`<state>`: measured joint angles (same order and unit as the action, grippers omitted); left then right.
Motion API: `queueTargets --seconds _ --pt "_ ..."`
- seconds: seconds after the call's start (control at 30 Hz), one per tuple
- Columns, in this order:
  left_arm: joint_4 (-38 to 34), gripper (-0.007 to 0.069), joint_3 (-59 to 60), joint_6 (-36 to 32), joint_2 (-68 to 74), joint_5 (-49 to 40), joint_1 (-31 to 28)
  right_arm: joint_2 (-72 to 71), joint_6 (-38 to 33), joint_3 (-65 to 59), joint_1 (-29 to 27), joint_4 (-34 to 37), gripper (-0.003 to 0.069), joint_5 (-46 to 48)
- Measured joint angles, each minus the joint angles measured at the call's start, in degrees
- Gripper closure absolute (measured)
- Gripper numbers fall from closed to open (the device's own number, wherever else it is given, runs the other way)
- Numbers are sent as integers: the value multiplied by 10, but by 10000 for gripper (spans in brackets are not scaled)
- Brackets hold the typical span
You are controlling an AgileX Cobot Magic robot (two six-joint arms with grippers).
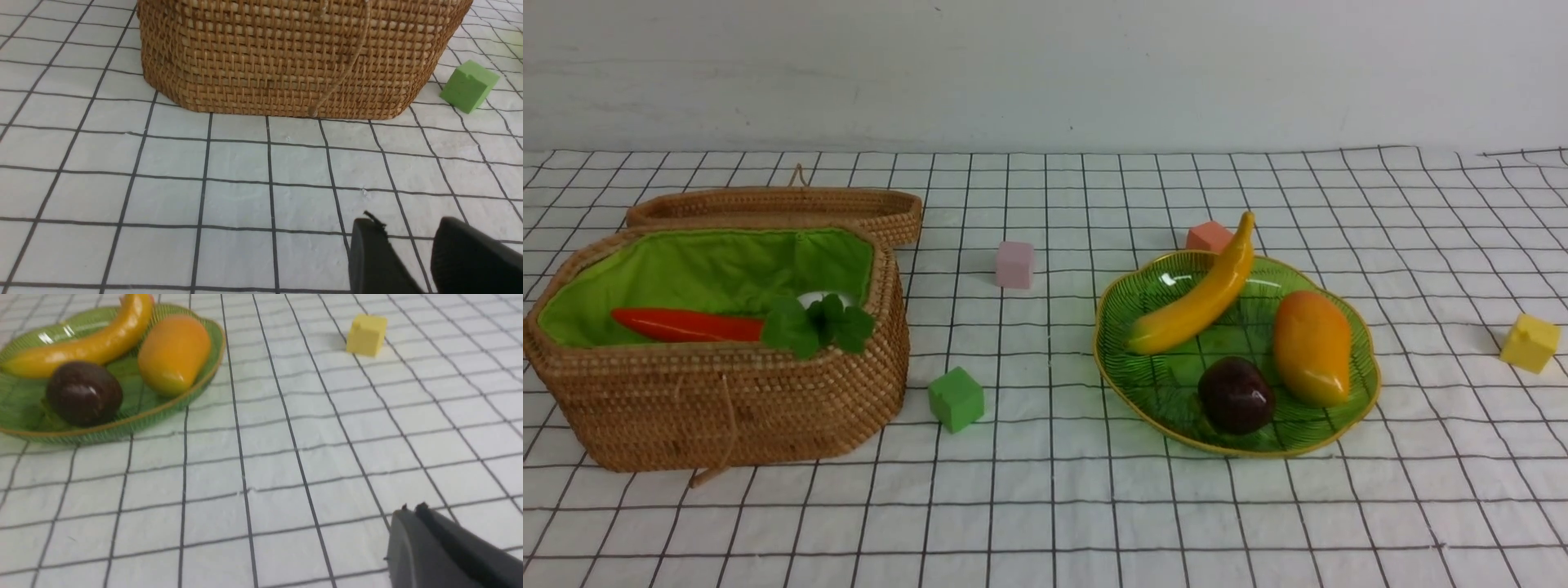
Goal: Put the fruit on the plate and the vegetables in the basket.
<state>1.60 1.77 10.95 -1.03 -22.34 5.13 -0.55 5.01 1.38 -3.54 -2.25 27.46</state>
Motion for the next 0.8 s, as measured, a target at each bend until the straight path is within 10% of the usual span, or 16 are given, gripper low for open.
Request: queueTargets --seconds 0.8 --pt "0 388 0 0 0 -1 0 0 -90 -20 0 27 641 -45"
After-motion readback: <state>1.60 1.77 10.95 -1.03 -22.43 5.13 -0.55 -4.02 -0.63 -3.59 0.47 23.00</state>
